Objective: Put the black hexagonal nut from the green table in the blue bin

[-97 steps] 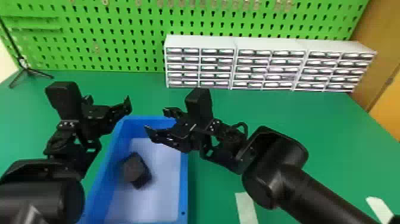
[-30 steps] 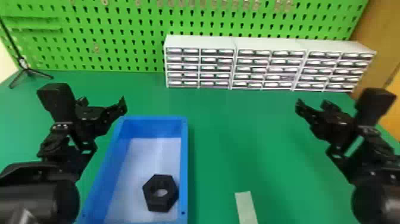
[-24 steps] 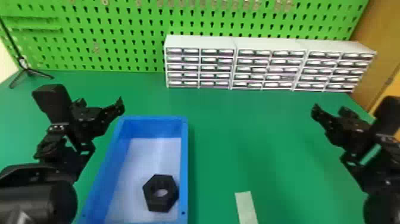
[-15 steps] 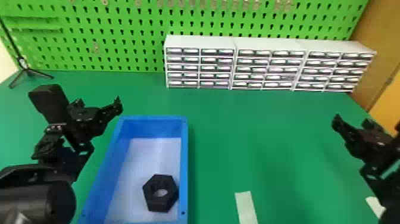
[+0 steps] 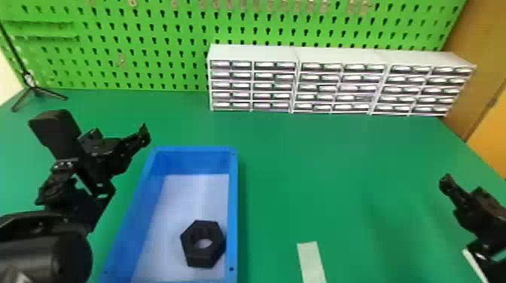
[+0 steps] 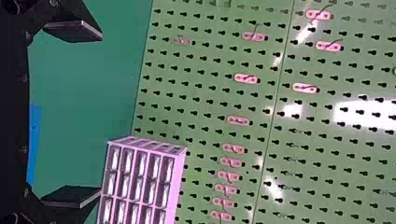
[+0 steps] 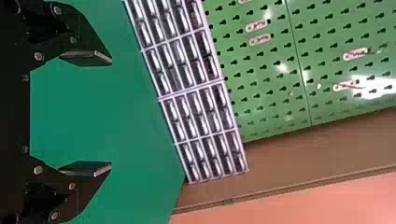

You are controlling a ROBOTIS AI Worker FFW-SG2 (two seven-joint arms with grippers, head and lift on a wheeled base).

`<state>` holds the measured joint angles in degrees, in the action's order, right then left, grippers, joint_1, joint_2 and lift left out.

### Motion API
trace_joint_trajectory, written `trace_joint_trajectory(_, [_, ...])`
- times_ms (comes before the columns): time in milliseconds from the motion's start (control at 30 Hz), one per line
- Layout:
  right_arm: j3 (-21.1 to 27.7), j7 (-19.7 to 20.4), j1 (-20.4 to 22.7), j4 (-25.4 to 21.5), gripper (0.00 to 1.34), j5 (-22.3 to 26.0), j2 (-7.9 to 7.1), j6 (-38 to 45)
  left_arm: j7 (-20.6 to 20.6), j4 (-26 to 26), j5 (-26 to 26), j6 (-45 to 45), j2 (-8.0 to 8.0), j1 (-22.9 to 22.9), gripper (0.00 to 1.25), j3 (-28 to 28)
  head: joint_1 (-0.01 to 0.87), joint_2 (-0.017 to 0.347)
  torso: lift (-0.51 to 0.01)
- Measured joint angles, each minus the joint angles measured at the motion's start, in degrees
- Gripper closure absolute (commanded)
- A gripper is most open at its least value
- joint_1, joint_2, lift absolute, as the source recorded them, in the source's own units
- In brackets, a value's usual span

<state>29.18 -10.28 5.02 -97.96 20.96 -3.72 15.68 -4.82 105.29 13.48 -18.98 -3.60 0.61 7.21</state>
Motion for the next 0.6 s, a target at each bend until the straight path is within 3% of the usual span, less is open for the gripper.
trace_joint_trajectory(600, [-2.8, -0.1, -1.2, 1.0, 0.47, 2.4, -3.39, 4.9, 0.3, 0.0, -0.5, 0.0, 0.0, -0.1, 0.12, 0.1, 0.692, 0.008, -0.097])
